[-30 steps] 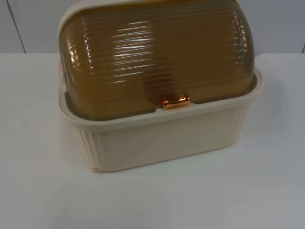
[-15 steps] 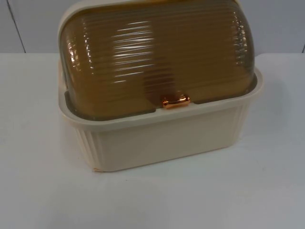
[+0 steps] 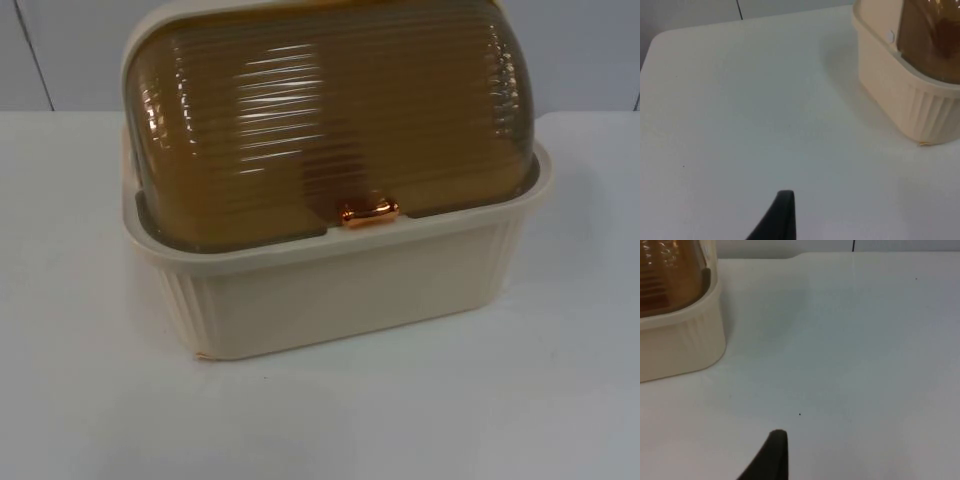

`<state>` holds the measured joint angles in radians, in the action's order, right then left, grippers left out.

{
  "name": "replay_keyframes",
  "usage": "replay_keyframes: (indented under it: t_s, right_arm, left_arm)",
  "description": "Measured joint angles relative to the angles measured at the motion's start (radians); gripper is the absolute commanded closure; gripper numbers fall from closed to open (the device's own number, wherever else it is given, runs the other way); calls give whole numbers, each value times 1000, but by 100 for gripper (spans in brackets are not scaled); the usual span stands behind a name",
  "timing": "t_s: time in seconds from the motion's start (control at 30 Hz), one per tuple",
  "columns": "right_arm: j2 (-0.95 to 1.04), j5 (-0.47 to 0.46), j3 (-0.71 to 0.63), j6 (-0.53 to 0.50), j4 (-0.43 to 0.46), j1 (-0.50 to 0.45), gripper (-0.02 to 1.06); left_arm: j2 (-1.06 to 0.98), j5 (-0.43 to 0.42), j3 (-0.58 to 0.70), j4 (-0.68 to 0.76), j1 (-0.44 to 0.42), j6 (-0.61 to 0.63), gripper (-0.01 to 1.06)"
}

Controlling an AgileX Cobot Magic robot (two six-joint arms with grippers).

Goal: Open the box lid with the left hand, place the block into the box with the right hand, then close the box lid with the left hand.

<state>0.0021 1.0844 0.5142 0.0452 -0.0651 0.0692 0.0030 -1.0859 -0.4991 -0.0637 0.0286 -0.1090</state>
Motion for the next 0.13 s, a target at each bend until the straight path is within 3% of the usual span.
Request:
replay_keyframes:
  t_s: [0.13]
  right_arm:
    - [0,0,0,0,4,-11,6]
  left_arm:
    - [0,0,0,0,0,0,2]
